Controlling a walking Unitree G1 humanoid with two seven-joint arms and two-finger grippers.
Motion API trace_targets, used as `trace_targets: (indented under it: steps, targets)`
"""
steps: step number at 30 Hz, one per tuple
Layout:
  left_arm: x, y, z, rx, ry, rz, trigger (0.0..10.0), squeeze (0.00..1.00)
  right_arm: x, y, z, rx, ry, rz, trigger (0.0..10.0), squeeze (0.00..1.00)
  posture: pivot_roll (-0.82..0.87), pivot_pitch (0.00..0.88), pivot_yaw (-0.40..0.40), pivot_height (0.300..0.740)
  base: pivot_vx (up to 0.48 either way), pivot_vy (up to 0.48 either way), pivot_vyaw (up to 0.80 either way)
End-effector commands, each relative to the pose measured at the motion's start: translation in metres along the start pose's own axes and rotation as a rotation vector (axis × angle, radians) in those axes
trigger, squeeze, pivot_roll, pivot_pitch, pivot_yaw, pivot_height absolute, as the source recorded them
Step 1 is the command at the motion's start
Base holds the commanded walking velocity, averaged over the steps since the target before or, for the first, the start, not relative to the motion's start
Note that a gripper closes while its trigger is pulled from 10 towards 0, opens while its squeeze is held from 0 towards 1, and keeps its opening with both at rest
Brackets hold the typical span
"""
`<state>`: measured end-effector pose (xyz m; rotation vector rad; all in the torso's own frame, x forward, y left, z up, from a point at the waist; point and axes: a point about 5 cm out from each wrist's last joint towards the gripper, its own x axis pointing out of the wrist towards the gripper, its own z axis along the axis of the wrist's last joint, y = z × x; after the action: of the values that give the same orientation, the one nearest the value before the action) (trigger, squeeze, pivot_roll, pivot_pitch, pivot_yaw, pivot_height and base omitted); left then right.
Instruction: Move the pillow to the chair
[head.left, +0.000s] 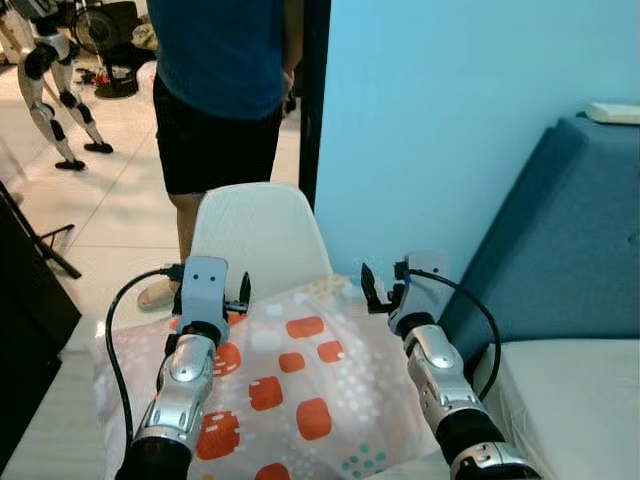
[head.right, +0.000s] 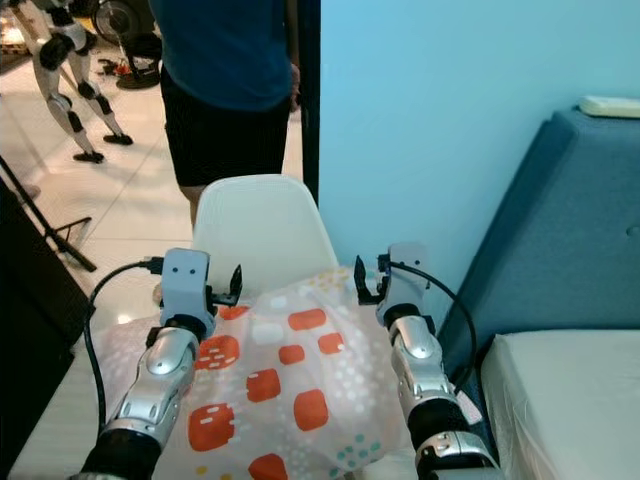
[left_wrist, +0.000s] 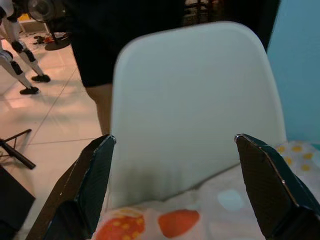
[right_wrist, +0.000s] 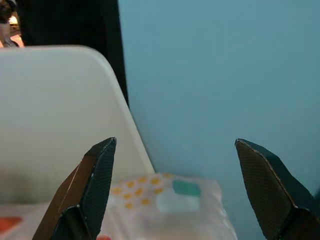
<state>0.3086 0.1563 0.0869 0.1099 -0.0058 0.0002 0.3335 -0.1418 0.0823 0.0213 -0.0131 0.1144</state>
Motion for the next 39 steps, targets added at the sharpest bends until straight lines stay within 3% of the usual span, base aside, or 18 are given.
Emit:
trace_targets:
  steps: [1, 13, 20, 26, 39]
  targets:
    - [-0.001, 0.002, -0.002, 0.007, 0.012, 0.0, 10.0, 0.0, 0.0, 0.001, -0.001, 0.004, -0.002, 0.002, 10.0, 0.0, 0.05, 0.0, -0.08, 0.735, 0.0, 0.0, 0.0]
    - [0.0, 0.003, -0.001, 0.012, 0.011, -0.008, 10.0, 0.0, -0.001, 0.001, 0.001, 0.03, -0.023, 0.002, 10.0, 0.0, 0.04, 0.0, -0.074, 0.74, 0.0, 0.0, 0.0]
    - [-0.001, -0.003, -0.008, 0.02, 0.062, -0.042, 10.0, 0.0, 0.001, 0.007, -0.004, 0.05, 0.031, 0.045, 10.0, 0.0, 0.04, 0.0, -0.078, 0.74, 0.0, 0.0, 0.0]
    - [-0.003, -0.004, -0.01, -0.021, 0.075, -0.05, 10.0, 0.0, 0.001, 0.009, -0.018, 0.036, 0.151, 0.038, 10.0, 0.0, 0.04, 0.0, -0.078, 0.74, 0.0, 0.0, 0.0]
    - [-0.003, -0.007, -0.011, -0.023, 0.08, -0.047, 10.0, 0.0, 0.001, 0.007, -0.016, 0.024, 0.138, 0.045, 10.0, 0.0, 0.03, 0.0, -0.079, 0.74, 0.0, 0.0, -0.18]
